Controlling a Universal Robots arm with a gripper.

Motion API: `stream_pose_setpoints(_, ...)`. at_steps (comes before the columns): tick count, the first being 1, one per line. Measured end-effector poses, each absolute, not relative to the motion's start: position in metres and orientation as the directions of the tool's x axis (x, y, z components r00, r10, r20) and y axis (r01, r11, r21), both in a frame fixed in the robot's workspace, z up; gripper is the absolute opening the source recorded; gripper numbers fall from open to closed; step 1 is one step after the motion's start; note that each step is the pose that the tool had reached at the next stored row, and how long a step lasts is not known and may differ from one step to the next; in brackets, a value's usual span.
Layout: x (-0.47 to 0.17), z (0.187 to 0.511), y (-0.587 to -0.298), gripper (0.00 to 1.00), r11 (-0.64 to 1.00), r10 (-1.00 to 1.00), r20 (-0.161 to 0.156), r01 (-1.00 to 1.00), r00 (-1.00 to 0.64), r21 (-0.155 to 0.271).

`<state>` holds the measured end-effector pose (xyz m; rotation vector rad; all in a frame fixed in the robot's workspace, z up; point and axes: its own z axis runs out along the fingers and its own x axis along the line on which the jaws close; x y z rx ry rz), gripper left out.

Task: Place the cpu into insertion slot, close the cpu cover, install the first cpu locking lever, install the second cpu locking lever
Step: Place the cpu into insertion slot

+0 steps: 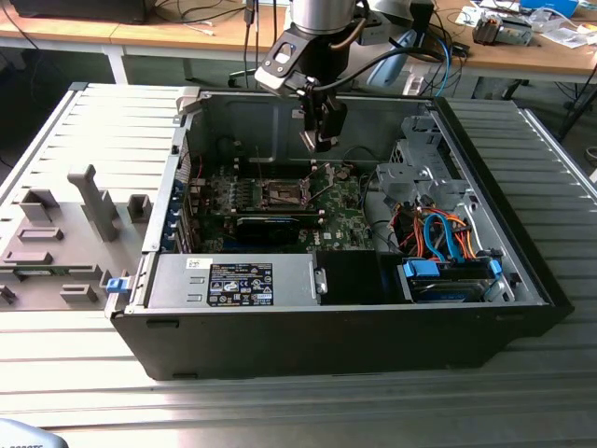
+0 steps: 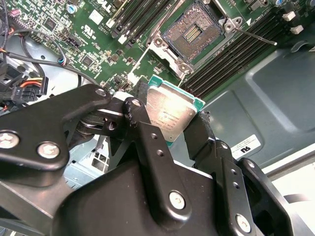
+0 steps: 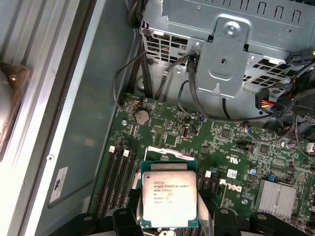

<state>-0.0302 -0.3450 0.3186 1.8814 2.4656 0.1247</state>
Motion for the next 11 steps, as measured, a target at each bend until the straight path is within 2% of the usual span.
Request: stream_pose_setpoints(11, -0.0302, 0.3185, -0.345, 0.54, 0.256, 0.966, 0.019, 0.963, -0.259, 0.087)
